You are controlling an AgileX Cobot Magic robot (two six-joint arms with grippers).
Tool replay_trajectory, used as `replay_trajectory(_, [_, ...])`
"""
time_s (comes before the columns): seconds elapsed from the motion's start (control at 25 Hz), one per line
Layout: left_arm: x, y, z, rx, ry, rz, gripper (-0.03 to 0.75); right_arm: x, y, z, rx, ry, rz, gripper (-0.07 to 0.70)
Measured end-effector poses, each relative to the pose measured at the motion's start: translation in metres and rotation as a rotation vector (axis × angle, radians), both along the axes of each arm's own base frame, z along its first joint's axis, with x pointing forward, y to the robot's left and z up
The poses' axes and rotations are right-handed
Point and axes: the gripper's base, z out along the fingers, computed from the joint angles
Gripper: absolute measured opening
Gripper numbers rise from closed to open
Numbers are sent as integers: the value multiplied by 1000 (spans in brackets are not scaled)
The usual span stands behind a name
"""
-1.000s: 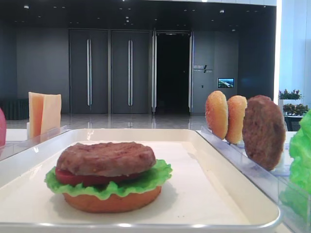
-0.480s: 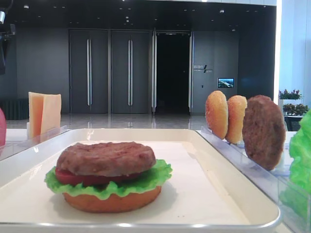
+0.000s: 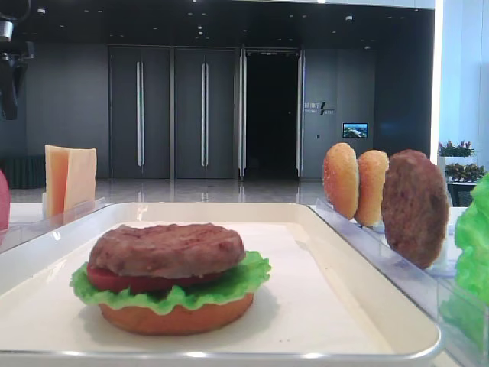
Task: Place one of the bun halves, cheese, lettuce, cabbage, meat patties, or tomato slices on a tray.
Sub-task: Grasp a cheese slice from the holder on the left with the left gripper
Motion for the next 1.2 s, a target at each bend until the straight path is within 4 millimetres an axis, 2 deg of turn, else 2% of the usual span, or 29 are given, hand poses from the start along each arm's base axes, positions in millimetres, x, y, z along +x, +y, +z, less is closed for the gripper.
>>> replay_trajectory(0.76, [-10,-112,0,-37,2,-125,644,0,0,0,0,0,0,587])
replay_trajectory(0.96, [-13,-125,0,-44,4,-131,644,0,0,0,0,0,0,587])
replay_trajectory(1.2, [-13,-125,0,-46,3,-110,644,0,0,0,0,0,0,587])
